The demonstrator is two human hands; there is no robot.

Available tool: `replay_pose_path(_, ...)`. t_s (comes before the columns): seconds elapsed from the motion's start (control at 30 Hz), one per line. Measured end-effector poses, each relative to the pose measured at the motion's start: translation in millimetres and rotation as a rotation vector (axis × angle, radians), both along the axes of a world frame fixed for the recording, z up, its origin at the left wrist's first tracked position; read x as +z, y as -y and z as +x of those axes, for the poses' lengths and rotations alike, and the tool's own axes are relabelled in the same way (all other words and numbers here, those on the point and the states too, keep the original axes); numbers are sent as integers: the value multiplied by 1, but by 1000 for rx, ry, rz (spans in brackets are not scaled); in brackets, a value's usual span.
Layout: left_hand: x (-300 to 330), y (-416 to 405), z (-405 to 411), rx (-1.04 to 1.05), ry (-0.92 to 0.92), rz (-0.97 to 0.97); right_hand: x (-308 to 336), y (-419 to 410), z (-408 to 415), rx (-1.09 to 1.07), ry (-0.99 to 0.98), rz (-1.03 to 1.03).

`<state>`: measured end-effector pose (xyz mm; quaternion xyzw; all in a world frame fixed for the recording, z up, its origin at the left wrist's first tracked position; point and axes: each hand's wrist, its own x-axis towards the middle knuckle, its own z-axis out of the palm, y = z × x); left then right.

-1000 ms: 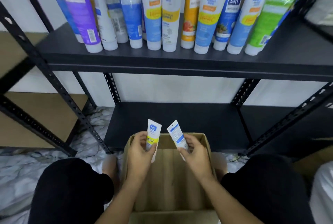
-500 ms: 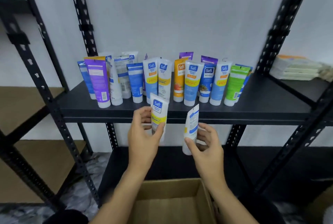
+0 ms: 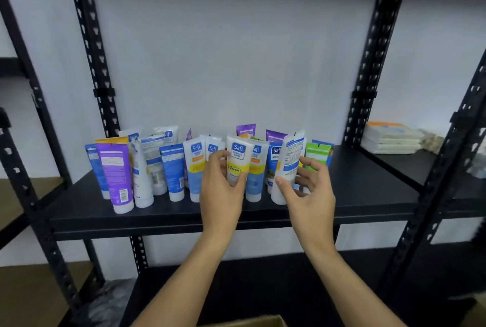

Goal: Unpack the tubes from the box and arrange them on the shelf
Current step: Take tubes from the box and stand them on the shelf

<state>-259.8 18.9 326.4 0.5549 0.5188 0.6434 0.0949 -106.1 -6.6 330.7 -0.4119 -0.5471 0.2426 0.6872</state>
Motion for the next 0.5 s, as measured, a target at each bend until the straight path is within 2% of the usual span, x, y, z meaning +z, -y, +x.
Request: replay_pose_path(0.5, -14, -16, 11, 174, -117, -42, -17, -43, -14, -90, 82, -92)
